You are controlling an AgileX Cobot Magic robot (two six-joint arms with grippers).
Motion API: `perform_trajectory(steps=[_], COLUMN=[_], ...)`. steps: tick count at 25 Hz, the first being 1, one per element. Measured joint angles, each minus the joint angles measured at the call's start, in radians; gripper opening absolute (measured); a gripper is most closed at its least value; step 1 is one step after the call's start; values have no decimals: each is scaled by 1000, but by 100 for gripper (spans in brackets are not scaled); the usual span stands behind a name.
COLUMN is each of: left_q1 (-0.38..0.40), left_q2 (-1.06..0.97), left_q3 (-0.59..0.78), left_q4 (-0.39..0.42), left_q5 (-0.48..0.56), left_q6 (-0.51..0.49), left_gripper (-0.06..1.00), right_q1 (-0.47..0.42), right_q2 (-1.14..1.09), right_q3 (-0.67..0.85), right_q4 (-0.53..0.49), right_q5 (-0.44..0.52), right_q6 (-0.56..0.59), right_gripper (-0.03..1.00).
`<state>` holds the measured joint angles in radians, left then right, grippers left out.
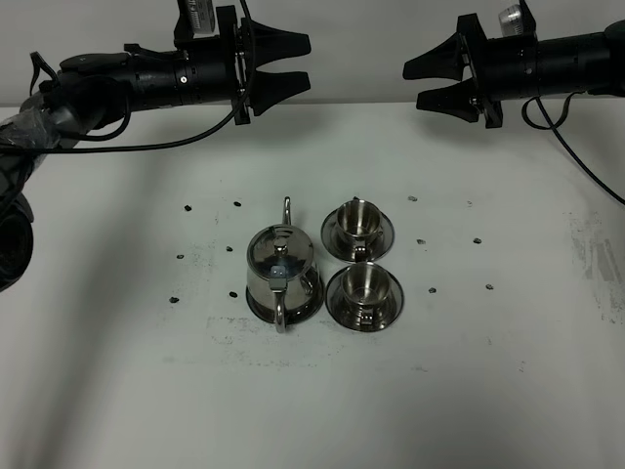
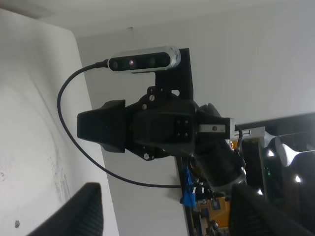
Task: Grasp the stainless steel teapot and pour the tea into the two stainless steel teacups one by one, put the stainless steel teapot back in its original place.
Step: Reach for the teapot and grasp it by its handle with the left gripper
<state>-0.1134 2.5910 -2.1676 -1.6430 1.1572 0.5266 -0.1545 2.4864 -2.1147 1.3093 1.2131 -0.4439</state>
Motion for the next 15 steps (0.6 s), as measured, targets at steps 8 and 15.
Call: perform_trajectory(steps=[8, 15], left_q1=[0, 0], left_q2=[0, -23], left_q3=[0, 0], left_q4=[0, 5], left_q5=[0, -69], left_q6=[4, 85], left_gripper=[55, 52], right_q1=[0, 0], right_q2=[0, 0], right_q3=[0, -75], right_q4=[-1, -4], right_q5=[-1, -1], right_q6=[-10, -172], right_gripper=[54, 54])
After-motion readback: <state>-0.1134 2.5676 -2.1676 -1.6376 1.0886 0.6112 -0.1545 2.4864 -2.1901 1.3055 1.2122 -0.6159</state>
